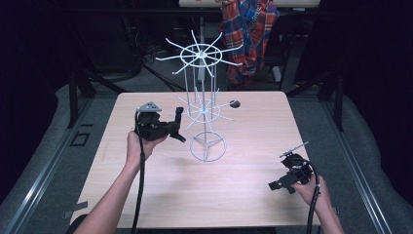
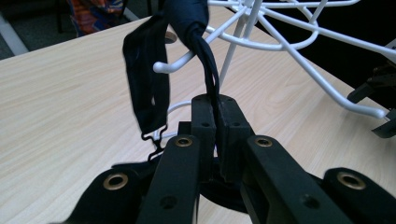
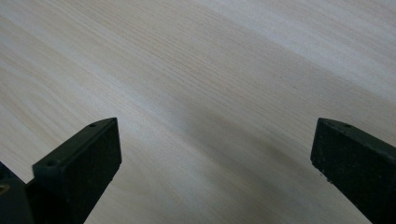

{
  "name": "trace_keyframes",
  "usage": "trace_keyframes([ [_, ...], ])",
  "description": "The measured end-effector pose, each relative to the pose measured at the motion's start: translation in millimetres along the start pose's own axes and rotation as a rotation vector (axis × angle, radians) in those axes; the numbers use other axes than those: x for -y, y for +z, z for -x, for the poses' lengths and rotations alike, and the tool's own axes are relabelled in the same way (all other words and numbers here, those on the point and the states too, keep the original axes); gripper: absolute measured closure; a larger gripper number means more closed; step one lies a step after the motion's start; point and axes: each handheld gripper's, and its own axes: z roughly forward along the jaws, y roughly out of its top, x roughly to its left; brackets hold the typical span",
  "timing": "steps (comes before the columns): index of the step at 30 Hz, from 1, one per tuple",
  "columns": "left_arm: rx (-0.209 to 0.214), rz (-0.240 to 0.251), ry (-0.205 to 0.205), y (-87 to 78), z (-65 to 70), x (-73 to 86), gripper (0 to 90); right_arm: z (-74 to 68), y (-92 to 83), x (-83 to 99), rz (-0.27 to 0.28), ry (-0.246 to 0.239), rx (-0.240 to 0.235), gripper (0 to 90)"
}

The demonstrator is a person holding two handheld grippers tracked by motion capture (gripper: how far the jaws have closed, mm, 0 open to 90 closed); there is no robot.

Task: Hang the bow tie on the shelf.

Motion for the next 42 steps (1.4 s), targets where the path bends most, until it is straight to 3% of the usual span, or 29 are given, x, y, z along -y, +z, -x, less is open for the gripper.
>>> trace_keyframes([
  [4, -0.011, 0.000, 0.008, 2.4, 1.0, 1.1, 87.1, 0.4, -0.5, -0.2, -0.002, -0.004, -0.001, 1.3],
  [5, -0.016, 0.001, 0.011, 2.7, 1.1, 1.3, 87.1, -0.6, 0.8, 0.6, 0.017, 0.014, -0.003, 1.3],
  [7, -0.019, 0.003, 0.010, 3.5, 1.7, 1.8, 87.1, 0.7, -0.9, -0.5, -0.007, -0.008, -0.001, 1.3],
  [18, -0.028, 0.029, 0.025, 10.8, 4.7, 0.6, 87.1, 0.6, -0.3, -0.2, 0.001, -0.001, -0.006, 1.3],
  [25, 0.001, 0.028, 0.039, 13.6, 5.7, -0.7, 87.1, -0.7, 1.4, 0.7, 0.024, 0.021, -0.005, 1.3],
  [28, 0.011, 0.031, 0.053, 13.4, 6.6, -1.2, 87.0, 1.5, -0.6, -0.4, -0.006, -0.006, -0.006, 1.3],
  [30, 0.031, 0.050, 0.060, 13.4, 7.9, -1.3, 87.0, -0.6, 1.1, 0.9, 0.027, 0.018, -0.005, 1.3],
  [35, 0.031, 0.040, 0.069, 14.0, 8.5, -1.5, 87.0, 0.4, -0.4, 0.2, 0.002, 0.007, -0.006, 1.4],
  [37, 0.039, 0.047, 0.075, 13.9, 7.4, -0.7, 87.0, -1.0, 0.2, 0.7, 0.024, 0.021, -0.004, 1.3],
  [39, 0.041, 0.048, 0.086, 13.8, 8.1, -0.9, 87.0, 0.5, -1.6, -0.2, 0.002, 0.000, -0.007, 1.4],
  [42, 0.042, 0.036, 0.093, 14.3, 8.4, -0.9, 86.9, -1.3, 0.4, 0.8, 0.022, 0.022, -0.009, 1.3],
])
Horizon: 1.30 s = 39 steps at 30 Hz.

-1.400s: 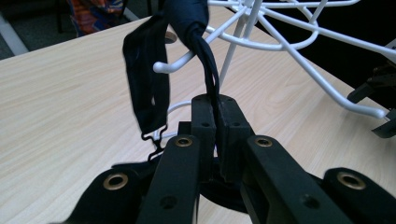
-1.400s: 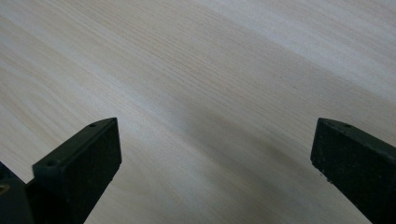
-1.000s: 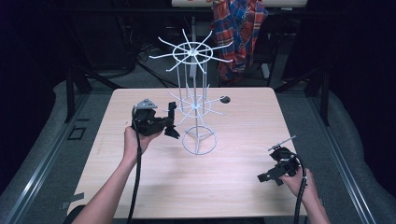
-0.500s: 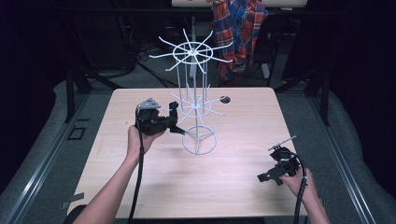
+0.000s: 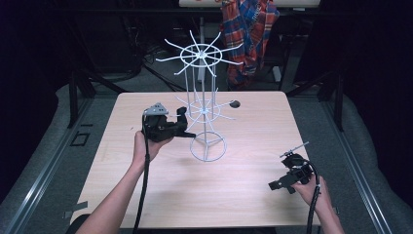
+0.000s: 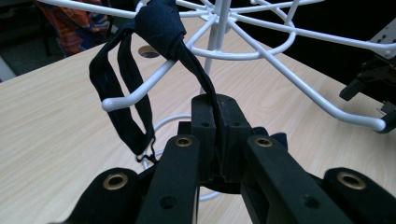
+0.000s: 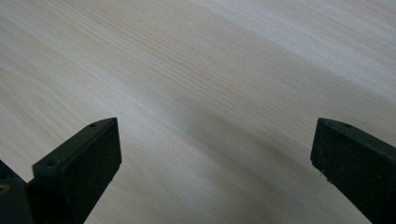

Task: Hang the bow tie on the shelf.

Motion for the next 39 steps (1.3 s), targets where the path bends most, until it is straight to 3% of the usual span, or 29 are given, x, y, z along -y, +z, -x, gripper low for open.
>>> trace_keyframes([
  [4, -0.012, -0.020, -0.014, 3.6, -2.6, 3.2, 86.9, -0.4, 0.2, -0.1, 0.010, -0.003, 0.002, 1.3],
  [7, 0.002, -0.031, -0.019, 6.2, -3.0, 5.4, 86.8, -0.7, 0.2, -0.1, 0.010, -0.002, 0.001, 1.3],
  [8, 0.000, -0.034, -0.020, 6.7, -2.9, 5.6, 86.8, 0.7, -1.3, -1.2, -0.015, -0.025, -0.001, 1.3],
  [13, -0.012, -0.032, -0.039, 7.1, -5.5, 8.2, 86.8, -0.4, -0.3, -2.0, -0.027, -0.028, 0.008, 1.3],
  [14, -0.012, -0.036, -0.039, 6.6, -6.0, 8.3, 86.8, -1.8, 1.5, -0.7, 0.007, -0.005, 0.004, 1.3],
  [16, -0.022, -0.032, -0.035, 6.7, -5.3, 8.2, 86.8, 0.0, -0.4, -1.3, -0.015, -0.025, 0.007, 1.3],
  [18, -0.024, -0.032, -0.035, 6.6, -5.2, 8.2, 86.6, -0.3, 0.3, -1.0, -0.005, -0.013, -0.009, 1.3],
  [22, -0.026, -0.024, -0.038, 7.1, -4.7, 9.4, 85.0, -0.4, 0.0, -1.8, -0.023, -0.022, 0.004, 1.3],
  [29, -0.023, -0.021, -0.043, 8.8, -4.2, 10.9, 77.6, -0.3, 0.3, -1.4, -0.019, -0.012, -0.014, 1.3],
  [30, -0.024, -0.023, -0.040, 8.6, -4.1, 10.9, 77.1, 0.0, 0.2, -1.5, -0.026, -0.020, 0.003, 1.3],
  [35, -0.022, -0.012, -0.039, 5.1, -4.0, 10.6, 70.3, 0.0, 0.8, -1.3, -0.016, -0.014, -0.013, 1.3],
  [39, -0.037, -0.014, -0.049, 1.9, -5.4, 10.9, 62.7, 0.3, 0.2, -1.5, -0.027, -0.023, 0.003, 1.3],
])
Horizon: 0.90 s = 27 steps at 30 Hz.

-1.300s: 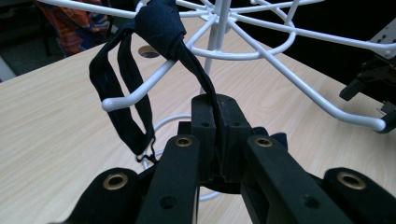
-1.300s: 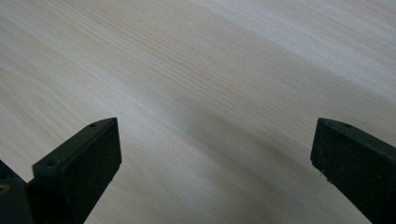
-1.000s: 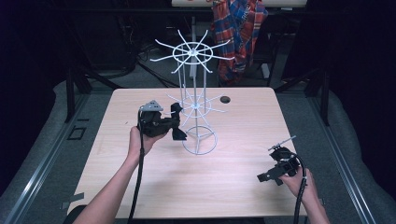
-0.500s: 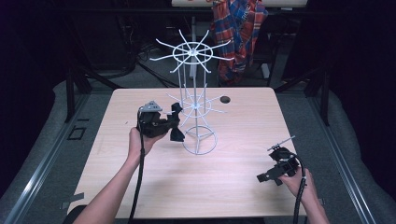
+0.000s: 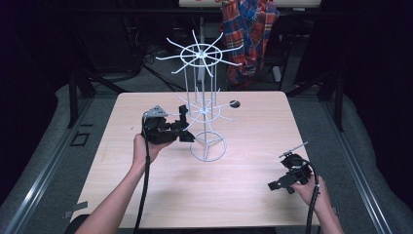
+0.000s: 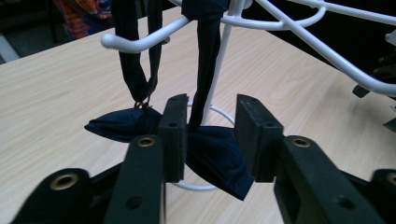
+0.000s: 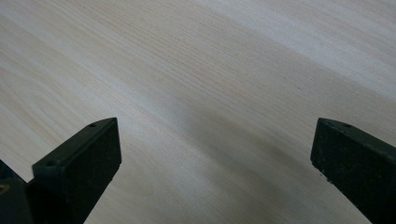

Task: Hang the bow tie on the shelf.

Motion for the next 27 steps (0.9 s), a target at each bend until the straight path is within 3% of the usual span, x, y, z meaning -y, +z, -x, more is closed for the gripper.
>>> trace_keyframes([
  [5, -0.039, -0.011, -0.017, -3.8, -3.2, 0.7, 47.1, 0.5, 0.0, 0.8, 0.009, 0.006, -0.007, 1.4],
  [9, -0.061, -0.017, -0.032, -9.1, -5.7, 2.1, 39.8, 0.8, -1.1, 0.7, 0.002, 0.000, -0.006, 1.3],
  [10, -0.065, -0.015, -0.036, -10.7, -6.2, 2.7, 38.2, -0.9, 0.7, 1.6, 0.035, 0.027, -0.013, 1.3],
  [11, -0.070, -0.016, -0.036, -12.6, -7.0, 3.2, 36.6, -1.0, 0.3, 1.8, 0.031, 0.024, -0.002, 1.3],
  [15, -0.082, -0.030, -0.035, -20.1, -9.5, 5.8, 32.2, 0.6, -2.3, 0.6, 0.004, -0.004, -0.005, 1.3],
  [19, -0.100, -0.043, -0.037, -26.8, -12.3, 8.8, 28.1, -1.6, 0.1, 1.5, 0.037, 0.025, -0.011, 1.3],
  [23, -0.116, -0.052, -0.042, -34.9, -14.2, 12.6, 22.9, 0.3, -3.0, 0.3, 0.000, -0.014, -0.005, 1.3],
  [25, -0.127, -0.065, -0.038, -39.3, -13.4, 15.4, 21.2, -1.4, -1.1, 1.9, 0.038, 0.019, -0.012, 1.3],
  [27, -0.133, -0.073, -0.044, -43.2, -12.1, 17.6, 19.6, 0.2, -1.9, 1.8, 0.024, 0.012, -0.015, 1.3],
])
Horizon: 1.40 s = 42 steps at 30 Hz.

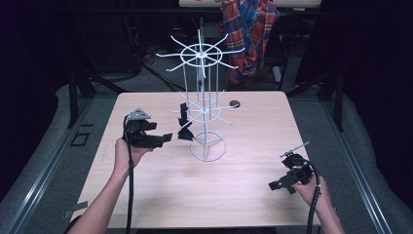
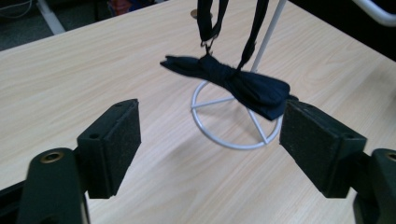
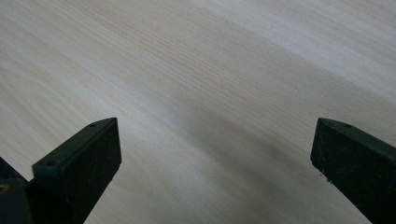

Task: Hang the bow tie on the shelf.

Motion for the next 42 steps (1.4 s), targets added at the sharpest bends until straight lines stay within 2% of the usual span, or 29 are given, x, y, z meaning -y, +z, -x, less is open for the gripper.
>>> trace_keyframes([
  [2, -0.012, -0.004, 0.002, -3.6, 0.4, 1.6, 18.2, 0.5, -0.8, -0.6, -0.013, -0.014, 0.001, 1.3],
  [3, -0.016, -0.006, 0.003, -5.0, 0.2, 2.1, 17.6, -1.4, 0.9, 0.3, 0.018, 0.012, 0.003, 1.4],
  [7, -0.028, -0.018, -0.007, -9.3, 0.8, 8.0, 15.6, 0.2, -1.2, -1.3, -0.018, -0.023, 0.002, 1.5],
  [8, -0.038, -0.030, -0.005, -10.4, 1.3, 9.9, 15.6, 0.0, -0.9, -1.1, -0.013, -0.017, 0.000, 1.5],
  [9, -0.039, -0.044, -0.003, -11.5, 1.5, 11.6, 15.4, -1.5, 0.8, 0.0, 0.013, 0.009, 0.004, 1.6],
  [12, -0.040, -0.075, -0.005, -15.1, 3.3, 17.3, 15.1, 1.3, -0.5, -0.9, -0.019, -0.019, -0.004, 1.7],
  [18, -0.082, -0.129, -0.003, -23.1, 7.9, 30.8, 10.8, 1.2, -0.4, -0.7, -0.015, -0.017, -0.003, 2.1],
  [19, -0.087, -0.152, -0.009, -24.9, 7.9, 34.8, 9.8, 1.2, 0.0, -0.7, -0.012, -0.017, -0.005, 2.2],
  [21, -0.104, -0.186, -0.017, -27.4, 7.9, 41.9, 6.5, -1.1, 5.0, 1.3, 0.034, 0.024, -0.008, 2.2],
  [23, -0.113, -0.239, -0.024, -30.5, 8.2, 51.5, 2.7, -1.8, 4.0, -0.4, -0.005, -0.005, 0.003, 2.4],
  [25, -0.139, -0.278, -0.032, -36.5, 12.2, 63.1, 0.2, 0.6, 2.4, -2.2, -0.036, -0.031, -0.008, 2.4],
  [26, -0.148, -0.293, -0.023, -39.8, 14.8, 68.9, 0.2, 1.3, 2.0, -2.2, -0.043, -0.034, 0.000, 2.5],
  [27, -0.160, -0.313, -0.013, -41.8, 17.3, 74.0, 0.1, 0.5, 3.2, -1.3, -0.019, -0.011, -0.010, 2.5],
  [28, -0.172, -0.330, 0.004, -43.0, 19.0, 78.1, 0.1, 2.5, 0.9, -2.2, -0.045, -0.036, 0.004, 2.7],
  [29, -0.170, -0.340, 0.009, -43.1, 19.7, 80.9, 0.1, 1.9, 1.4, -1.5, -0.029, -0.023, -0.005, 2.8],
  [30, -0.166, -0.347, 0.009, -42.2, 19.6, 82.5, 0.1, 0.2, 4.2, 0.5, 0.016, 0.011, -0.002, 2.9],
  [31, -0.165, -0.351, 0.007, -41.0, 18.9, 83.0, 0.1, 0.4, 4.5, 0.5, 0.019, 0.013, -0.001, 2.9],
  [32, -0.164, -0.351, 0.008, -39.4, 18.1, 83.1, 0.1, 1.8, 2.2, -1.4, -0.019, -0.014, 0.003, 3.0],
  [33, -0.164, -0.357, 0.010, -37.6, 17.0, 83.2, 0.0, 1.6, 1.6, -2.4, -0.029, -0.027, -0.003, 3.0],
  [36, -0.118, -0.397, 0.025, -29.6, 12.5, 86.4, 0.0, -0.6, 3.1, -2.8, -0.025, -0.022, -0.008, 3.0],
  [37, -0.107, -0.419, 0.035, -26.2, 11.3, 88.5, 0.0, -1.4, 5.0, -1.9, -0.008, -0.005, -0.008, 3.0],
  [39, -0.092, -0.463, 0.049, -20.9, 9.6, 91.9, 0.0, -0.3, 3.9, -2.8, -0.043, -0.030, -0.004, 3.0],
  [40, -0.081, -0.477, 0.053, -19.3, 9.1, 92.6, 0.0, -3.2, 7.4, -0.6, 0.010, 0.011, -0.008, 3.0],
  [42, -0.076, -0.487, 0.083, -17.9, 8.6, 92.5, 0.0, -2.1, 4.0, -3.4, -0.050, -0.037, 0.004, 3.0],
])
